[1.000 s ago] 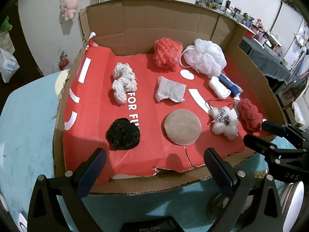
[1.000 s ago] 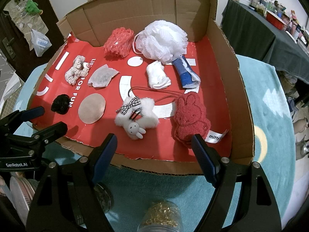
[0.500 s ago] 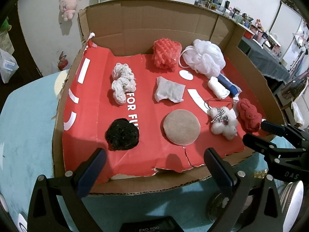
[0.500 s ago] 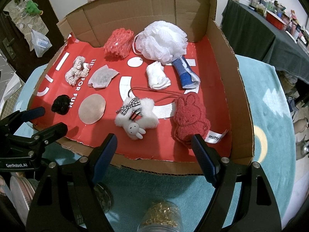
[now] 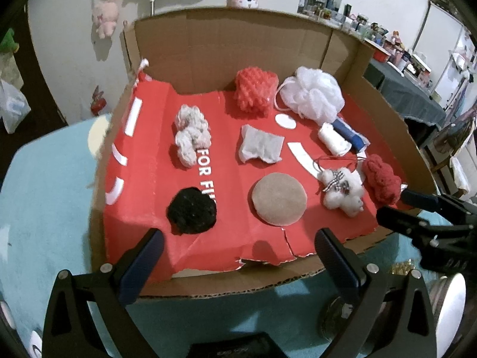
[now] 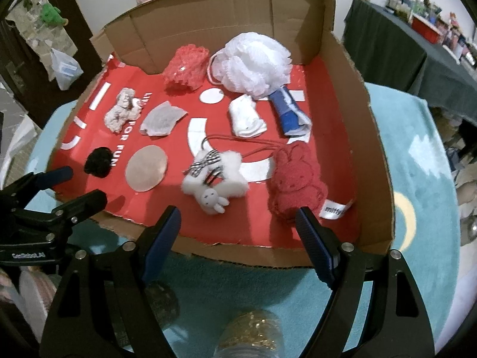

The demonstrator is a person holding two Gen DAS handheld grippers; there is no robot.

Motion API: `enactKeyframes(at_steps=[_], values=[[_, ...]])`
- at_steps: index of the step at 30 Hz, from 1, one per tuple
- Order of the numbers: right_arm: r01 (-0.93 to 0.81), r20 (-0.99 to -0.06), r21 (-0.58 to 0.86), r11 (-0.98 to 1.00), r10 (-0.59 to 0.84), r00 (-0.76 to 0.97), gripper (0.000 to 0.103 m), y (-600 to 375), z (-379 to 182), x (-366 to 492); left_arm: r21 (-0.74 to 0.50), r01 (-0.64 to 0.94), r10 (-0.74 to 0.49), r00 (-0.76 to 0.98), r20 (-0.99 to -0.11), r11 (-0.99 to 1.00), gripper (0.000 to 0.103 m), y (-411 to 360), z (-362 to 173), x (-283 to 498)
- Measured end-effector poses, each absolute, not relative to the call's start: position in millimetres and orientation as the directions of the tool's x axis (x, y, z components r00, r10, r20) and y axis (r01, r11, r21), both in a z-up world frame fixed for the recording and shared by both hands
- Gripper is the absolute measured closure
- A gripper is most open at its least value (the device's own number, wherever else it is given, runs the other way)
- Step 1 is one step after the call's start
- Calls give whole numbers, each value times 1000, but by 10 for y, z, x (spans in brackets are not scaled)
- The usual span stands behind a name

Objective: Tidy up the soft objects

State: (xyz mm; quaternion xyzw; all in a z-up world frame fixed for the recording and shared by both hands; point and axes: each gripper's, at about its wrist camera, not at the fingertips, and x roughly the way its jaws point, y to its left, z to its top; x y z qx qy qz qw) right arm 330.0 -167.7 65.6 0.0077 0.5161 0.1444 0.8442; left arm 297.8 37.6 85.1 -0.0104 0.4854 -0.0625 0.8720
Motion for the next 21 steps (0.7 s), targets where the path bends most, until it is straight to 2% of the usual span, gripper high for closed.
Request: enactKeyframes(at_steps=[3,9,15,16,18,21], values=[[-218,-856,201,955,279,434,24,-1762,752,3277,-97,85,-129,559,-819,992,0,441,1000,2898],[-225,-806,114,968,222,548,24,-1872,1190,2974,-90,66,-112,659,-744,994,0,558,1400,2494],[-242,-734,64,968,210,646,24,-1947,1479,2311,-77,106,-130,749,-650,991,0,487,1612,1742],[-247,-718,54,968,210,664,23,-1943,1499,2157,-79,115,-139,762,-632,990,0,469,1621,1588],[-252,-697,52,966,215,684,13,-1961,1505,1927,-83,118,-144,779,-610,990,0,445,1619,1353],[-264,-669,64,962,238,704,12,-1935,1438,1560,-93,120,-152,788,-596,988,0,390,1512,1068]])
